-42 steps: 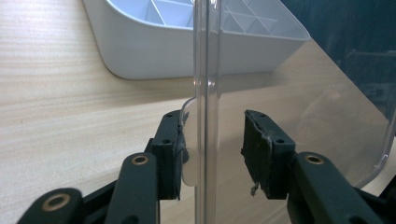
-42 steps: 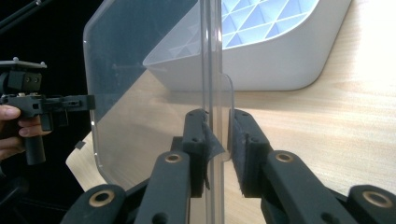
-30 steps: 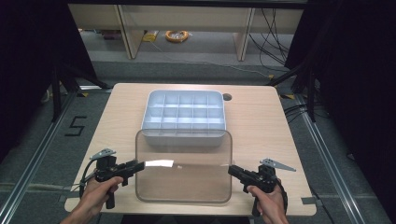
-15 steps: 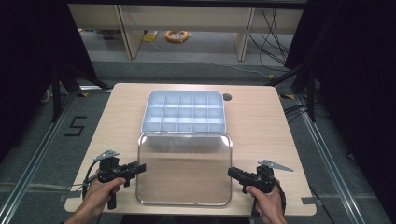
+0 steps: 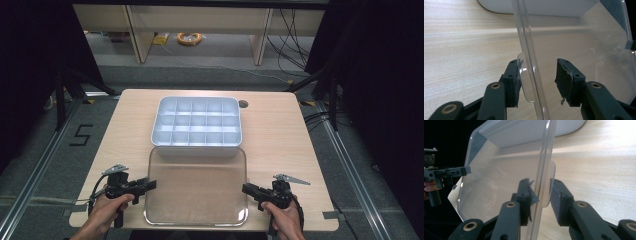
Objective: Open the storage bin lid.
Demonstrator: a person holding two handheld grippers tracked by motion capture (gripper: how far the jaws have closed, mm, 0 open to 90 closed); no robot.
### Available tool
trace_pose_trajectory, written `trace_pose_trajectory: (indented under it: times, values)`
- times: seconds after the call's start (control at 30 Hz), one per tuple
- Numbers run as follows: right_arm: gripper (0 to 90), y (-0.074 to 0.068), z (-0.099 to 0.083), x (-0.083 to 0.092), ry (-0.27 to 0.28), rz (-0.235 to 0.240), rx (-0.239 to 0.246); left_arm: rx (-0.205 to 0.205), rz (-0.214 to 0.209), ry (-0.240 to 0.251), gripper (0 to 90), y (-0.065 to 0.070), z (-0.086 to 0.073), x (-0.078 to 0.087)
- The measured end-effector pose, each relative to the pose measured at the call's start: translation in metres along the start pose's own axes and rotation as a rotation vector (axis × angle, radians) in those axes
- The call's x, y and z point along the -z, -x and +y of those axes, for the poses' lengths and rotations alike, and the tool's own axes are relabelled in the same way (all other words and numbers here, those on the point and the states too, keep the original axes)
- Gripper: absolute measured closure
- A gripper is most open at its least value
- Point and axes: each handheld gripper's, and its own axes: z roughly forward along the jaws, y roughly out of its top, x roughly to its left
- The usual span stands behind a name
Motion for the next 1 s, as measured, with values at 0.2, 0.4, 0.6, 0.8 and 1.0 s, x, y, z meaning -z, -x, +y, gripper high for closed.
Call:
trace_pose_trajectory:
  times: [0.2,0.4,0.6,0.8,1.0]
  values:
    - [69.5,0.003,0.0,-0.002,-0.005,0.002,0.03,0.016,-0.004,-0.017,54.6,-0.003,-0.002,-0.003]
    - [68.3,0.005,-0.001,-0.006,-0.028,-0.012,-0.005,0.025,-0.004,-0.039,54.0,-0.006,-0.002,-0.007]
    - [66.8,0.007,-0.001,-0.008,-0.041,-0.021,0.017,0.015,0.002,-0.063,52.1,-0.007,-0.003,-0.009]
    - [66.1,0.007,0.0,-0.01,-0.062,-0.021,0.006,0.003,0.009,-0.071,51.3,-0.007,-0.003,-0.01]
    - [64.1,0.011,-0.001,-0.014,-0.07,-0.041,0.024,-0.01,0.028,-0.092,49.8,-0.006,-0.005,-0.013]
